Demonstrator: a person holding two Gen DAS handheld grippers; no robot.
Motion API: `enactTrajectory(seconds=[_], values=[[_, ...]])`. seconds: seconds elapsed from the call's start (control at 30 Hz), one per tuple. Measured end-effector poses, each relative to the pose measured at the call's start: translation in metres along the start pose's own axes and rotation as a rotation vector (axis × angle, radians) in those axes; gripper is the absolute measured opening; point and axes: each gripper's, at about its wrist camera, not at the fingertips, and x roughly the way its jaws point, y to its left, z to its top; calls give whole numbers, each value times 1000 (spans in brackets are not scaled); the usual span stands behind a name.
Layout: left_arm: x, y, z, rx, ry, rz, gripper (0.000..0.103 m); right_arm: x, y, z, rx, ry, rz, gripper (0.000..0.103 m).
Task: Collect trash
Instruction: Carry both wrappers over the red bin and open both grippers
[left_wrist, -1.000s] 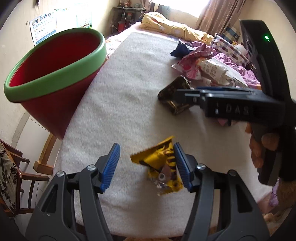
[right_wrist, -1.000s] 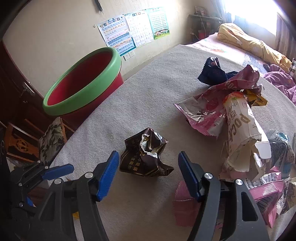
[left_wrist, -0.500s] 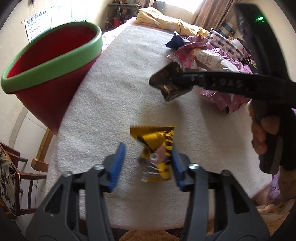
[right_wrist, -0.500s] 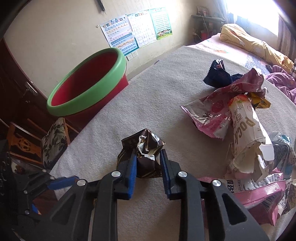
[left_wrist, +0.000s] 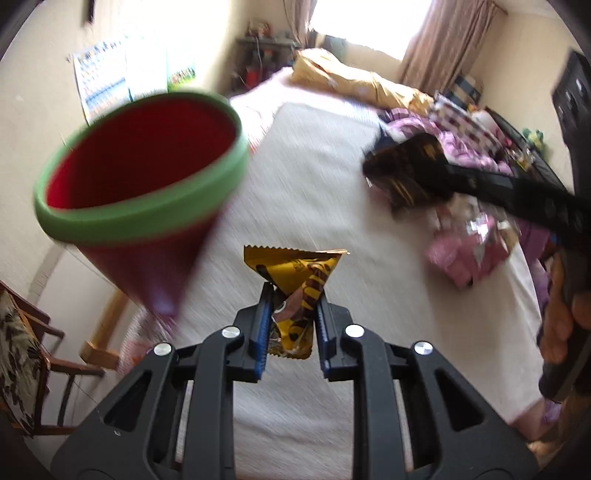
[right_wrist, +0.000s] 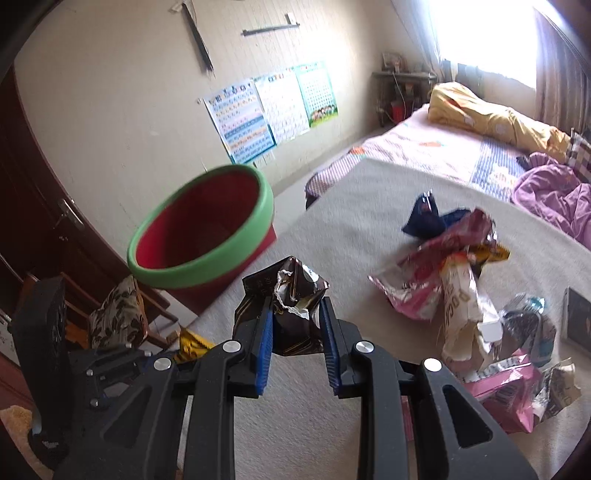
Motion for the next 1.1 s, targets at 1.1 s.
enactTrajectory(seconds=[1.1], values=[[-10, 95, 77, 34, -119, 86, 20, 45, 71, 49, 17, -37, -23, 24]])
